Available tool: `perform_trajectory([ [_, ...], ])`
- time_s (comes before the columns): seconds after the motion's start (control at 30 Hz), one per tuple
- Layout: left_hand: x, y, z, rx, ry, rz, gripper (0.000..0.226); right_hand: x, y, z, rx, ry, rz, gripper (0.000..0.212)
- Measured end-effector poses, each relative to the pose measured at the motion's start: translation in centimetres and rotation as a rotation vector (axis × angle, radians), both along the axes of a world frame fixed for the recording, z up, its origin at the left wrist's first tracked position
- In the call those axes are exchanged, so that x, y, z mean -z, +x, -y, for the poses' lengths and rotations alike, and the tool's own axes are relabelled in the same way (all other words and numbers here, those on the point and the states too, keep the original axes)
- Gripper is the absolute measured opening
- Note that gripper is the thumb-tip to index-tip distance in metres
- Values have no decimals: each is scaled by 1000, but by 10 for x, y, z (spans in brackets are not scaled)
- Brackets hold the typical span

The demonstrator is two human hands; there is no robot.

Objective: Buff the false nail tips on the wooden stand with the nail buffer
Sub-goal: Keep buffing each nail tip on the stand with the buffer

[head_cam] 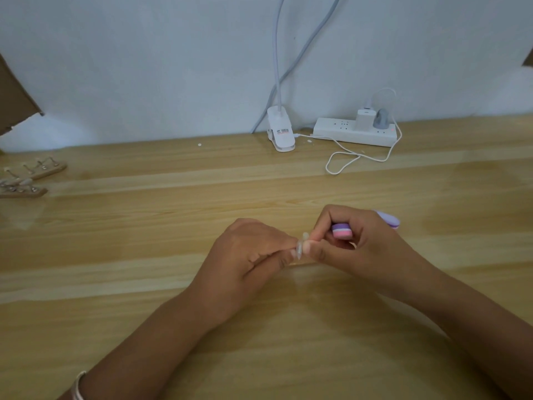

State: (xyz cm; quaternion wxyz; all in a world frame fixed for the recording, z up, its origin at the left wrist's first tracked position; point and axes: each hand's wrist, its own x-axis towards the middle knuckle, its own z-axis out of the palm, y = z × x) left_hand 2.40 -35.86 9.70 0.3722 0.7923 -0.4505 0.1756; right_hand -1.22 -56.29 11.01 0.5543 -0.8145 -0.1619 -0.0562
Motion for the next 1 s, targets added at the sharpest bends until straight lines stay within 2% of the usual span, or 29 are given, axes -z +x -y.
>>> perform_trajectory([
  [0.07, -1, 1, 1, -12, -2, -18, 12, -1, 1, 0, 53, -43, 71, 18],
  [0.2, -2, 1, 1, -33, -1, -42, 14, -2, -1, 0, 25, -110, 179, 15],
  [0.33, -3, -1, 1, -13, -5, -25, 10, -1, -1, -1, 25, -70, 274, 9],
  [0.47, -1, -5, 0, -67, 32, -29, 12, 3, -3, -4, 32, -146, 395, 26],
  [0.57, -2, -7, 1, -85, 45, -40, 13, 4, -4, -5, 88, -229, 489, 29],
  [0.7, -5, -11, 2, -97, 70, 18, 15, 1, -9, -8, 124, -336, 589, 15],
  [0.83, -6, -14, 3, -102, 30, 16, 16, 0, -9, -8, 130, -306, 587, 9],
  [1.0, -3, -13, 3, -108, 89, 59, 23, 1, -11, -12, 197, -381, 629, 10],
])
